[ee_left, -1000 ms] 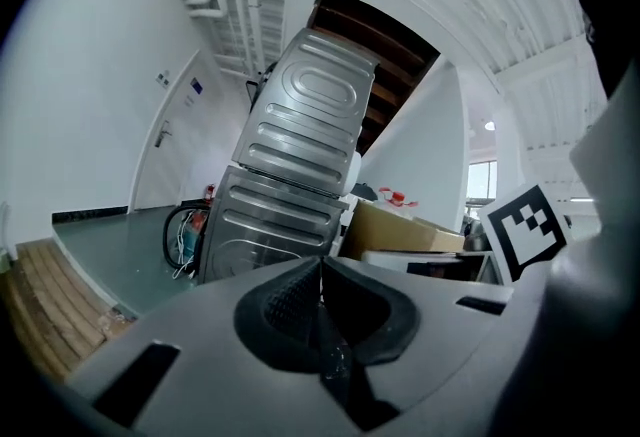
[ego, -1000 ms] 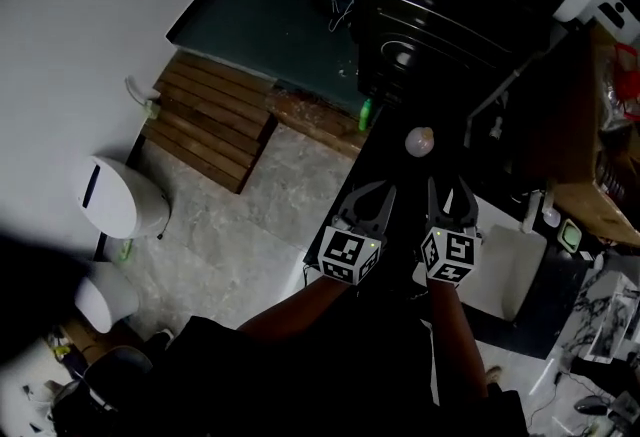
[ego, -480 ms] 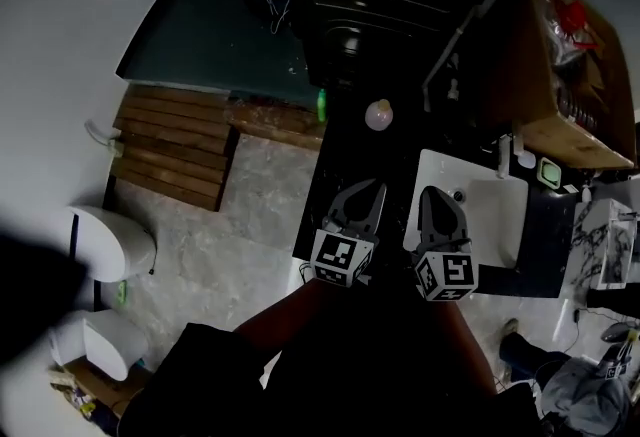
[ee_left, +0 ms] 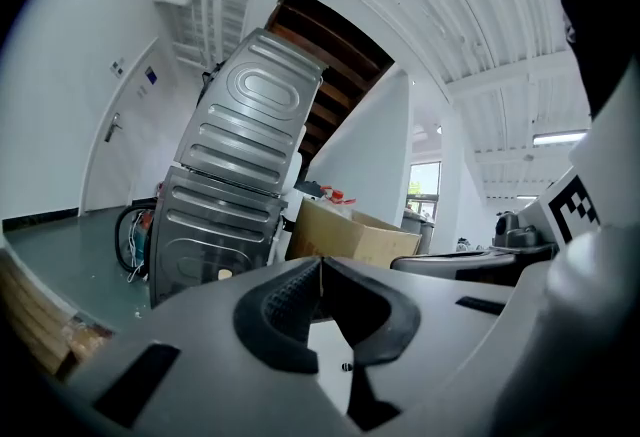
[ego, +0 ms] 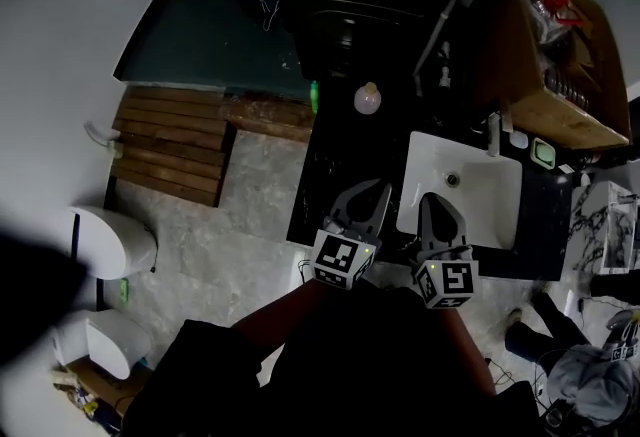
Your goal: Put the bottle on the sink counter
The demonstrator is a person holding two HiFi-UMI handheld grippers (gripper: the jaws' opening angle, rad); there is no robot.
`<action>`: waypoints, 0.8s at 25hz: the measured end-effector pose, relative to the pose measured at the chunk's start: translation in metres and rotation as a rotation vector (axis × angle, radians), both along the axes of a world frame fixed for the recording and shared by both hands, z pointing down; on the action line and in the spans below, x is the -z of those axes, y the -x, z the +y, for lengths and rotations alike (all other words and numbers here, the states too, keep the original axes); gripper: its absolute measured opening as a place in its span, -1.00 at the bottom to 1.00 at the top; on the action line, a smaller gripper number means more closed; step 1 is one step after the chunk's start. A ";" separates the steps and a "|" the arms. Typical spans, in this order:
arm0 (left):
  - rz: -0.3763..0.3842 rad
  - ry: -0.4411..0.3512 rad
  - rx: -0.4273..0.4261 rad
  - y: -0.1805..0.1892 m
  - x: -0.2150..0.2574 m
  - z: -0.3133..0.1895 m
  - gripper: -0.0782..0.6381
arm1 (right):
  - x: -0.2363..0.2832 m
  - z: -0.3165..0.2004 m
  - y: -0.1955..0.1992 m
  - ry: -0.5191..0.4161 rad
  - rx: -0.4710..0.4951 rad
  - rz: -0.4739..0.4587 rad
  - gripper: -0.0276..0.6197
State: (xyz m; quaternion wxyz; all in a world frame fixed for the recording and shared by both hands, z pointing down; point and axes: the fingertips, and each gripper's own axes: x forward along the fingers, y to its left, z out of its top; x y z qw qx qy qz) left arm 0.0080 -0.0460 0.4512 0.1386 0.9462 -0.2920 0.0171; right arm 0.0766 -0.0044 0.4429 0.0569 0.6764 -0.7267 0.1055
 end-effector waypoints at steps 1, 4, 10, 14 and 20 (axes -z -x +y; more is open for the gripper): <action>-0.003 -0.009 0.003 -0.003 0.003 0.006 -0.73 | 0.003 0.007 -0.003 -0.008 0.000 -0.003 -0.78; -0.013 -0.028 0.010 -0.016 0.009 0.030 -0.73 | 0.008 0.031 -0.014 -0.028 0.003 -0.015 -0.78; -0.032 -0.027 0.059 -0.042 0.017 0.100 -0.73 | 0.023 0.097 -0.038 -0.073 0.012 -0.015 -0.79; -0.045 -0.063 0.081 -0.063 0.023 0.153 -0.73 | 0.033 0.144 -0.065 -0.124 -0.019 0.004 -0.80; -0.098 -0.127 0.095 -0.078 0.024 0.233 -0.73 | 0.029 0.217 -0.082 -0.126 -0.015 0.019 -0.80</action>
